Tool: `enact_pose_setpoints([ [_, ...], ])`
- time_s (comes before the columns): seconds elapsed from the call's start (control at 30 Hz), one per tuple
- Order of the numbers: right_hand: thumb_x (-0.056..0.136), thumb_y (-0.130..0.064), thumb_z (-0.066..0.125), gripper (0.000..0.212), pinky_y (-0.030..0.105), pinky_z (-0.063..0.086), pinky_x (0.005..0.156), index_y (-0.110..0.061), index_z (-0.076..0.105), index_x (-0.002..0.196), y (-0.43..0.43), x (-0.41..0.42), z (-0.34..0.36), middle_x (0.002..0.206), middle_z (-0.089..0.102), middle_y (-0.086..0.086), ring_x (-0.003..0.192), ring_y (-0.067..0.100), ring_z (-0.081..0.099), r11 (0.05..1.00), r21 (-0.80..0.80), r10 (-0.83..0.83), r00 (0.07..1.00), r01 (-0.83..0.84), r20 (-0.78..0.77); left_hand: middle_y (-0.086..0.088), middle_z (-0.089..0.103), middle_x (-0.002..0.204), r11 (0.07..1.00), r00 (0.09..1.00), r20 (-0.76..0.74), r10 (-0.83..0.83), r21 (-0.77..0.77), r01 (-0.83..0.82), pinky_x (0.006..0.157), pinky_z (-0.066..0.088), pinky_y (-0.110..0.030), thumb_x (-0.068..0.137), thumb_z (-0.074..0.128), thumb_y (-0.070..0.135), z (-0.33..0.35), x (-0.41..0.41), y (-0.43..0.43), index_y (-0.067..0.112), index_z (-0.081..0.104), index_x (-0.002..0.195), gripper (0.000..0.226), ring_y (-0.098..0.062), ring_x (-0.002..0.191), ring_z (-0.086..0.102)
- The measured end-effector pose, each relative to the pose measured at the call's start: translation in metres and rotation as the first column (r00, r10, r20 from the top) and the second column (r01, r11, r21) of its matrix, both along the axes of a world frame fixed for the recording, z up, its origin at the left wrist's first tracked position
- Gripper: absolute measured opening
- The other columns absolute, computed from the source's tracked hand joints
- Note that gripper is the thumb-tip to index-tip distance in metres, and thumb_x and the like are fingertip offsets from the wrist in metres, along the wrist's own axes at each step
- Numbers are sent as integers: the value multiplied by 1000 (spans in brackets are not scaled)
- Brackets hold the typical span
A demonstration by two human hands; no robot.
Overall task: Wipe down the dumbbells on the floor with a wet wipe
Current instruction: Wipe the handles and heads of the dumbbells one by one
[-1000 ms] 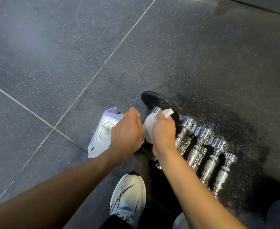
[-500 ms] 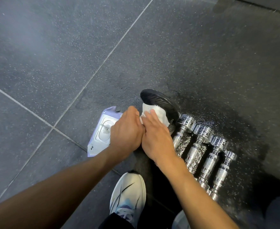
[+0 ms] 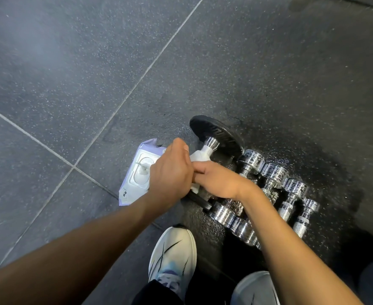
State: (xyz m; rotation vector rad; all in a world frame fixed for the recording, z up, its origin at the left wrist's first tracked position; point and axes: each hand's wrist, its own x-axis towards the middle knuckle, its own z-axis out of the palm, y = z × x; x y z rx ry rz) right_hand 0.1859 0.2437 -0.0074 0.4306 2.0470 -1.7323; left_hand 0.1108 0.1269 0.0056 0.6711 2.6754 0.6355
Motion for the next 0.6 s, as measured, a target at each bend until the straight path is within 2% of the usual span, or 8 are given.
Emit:
enact_pose_setpoints([
  [0.07,103,-17,54,20,31,47,70,-22,73,96,8,6,-9,80,66,-5,70,6,58,990,-19,-140,985,139,-98,7,51,77,1000,1000,-8,-2,-3,2,66,34,-38,106,26,35,0,-1,-1,22,40,92,24,-21,71,52],
  [0.13,104,-22,55,21,33,53,80,-27,75,109,9,10,-17,94,74,-7,83,11,66,911,25,-396,889,412,-231,8,49,77,1000,1000,-9,-5,-12,5,67,31,-37,106,25,36,1,-1,-1,23,39,92,23,-20,71,50],
  [0.23,102,-21,54,21,27,50,69,-27,74,106,-6,17,-20,89,70,-4,77,14,61,601,78,-718,581,795,-383,7,52,79,1000,1000,0,9,-26,-9,67,34,-39,106,25,33,1,-1,0,23,41,93,23,-21,72,52],
  [0.3,101,-23,55,17,29,49,67,-26,71,97,-17,19,-27,84,69,-6,73,16,60,432,88,-840,436,897,-323,6,53,79,1000,1000,8,16,-19,-16,67,38,-41,106,24,32,1,-1,0,23,42,93,23,-21,72,53],
  [0.4,103,-24,52,24,35,53,64,-14,57,81,-26,17,-39,69,58,-2,66,21,54,348,-54,-933,351,936,73,6,53,78,1000,999,27,24,6,-24,68,42,-43,105,24,30,1,-1,-1,23,42,92,23,-22,72,54],
  [0.43,104,-22,51,23,36,59,69,-13,60,86,-26,15,-40,71,63,0,70,20,60,302,-200,-907,345,932,240,6,53,78,1000,999,30,26,13,-26,68,43,-43,105,24,30,0,-1,-1,23,42,92,23,-22,72,54],
  [0.5,107,-24,48,25,45,61,86,-8,66,114,-21,12,-41,100,76,10,94,27,72,187,-434,-787,398,881,470,7,53,79,999,999,29,28,18,-28,69,43,-43,105,24,31,1,-1,-1,23,42,93,23,-21,73,55],
  [0.6,108,-29,40,39,46,56,86,-2,64,123,-13,15,-45,107,73,22,91,32,70,279,-551,-623,585,787,519,7,54,79,999,999,33,33,16,-33,69,43,-43,106,26,31,1,-1,-1,23,43,93,23,-19,72,55],
])
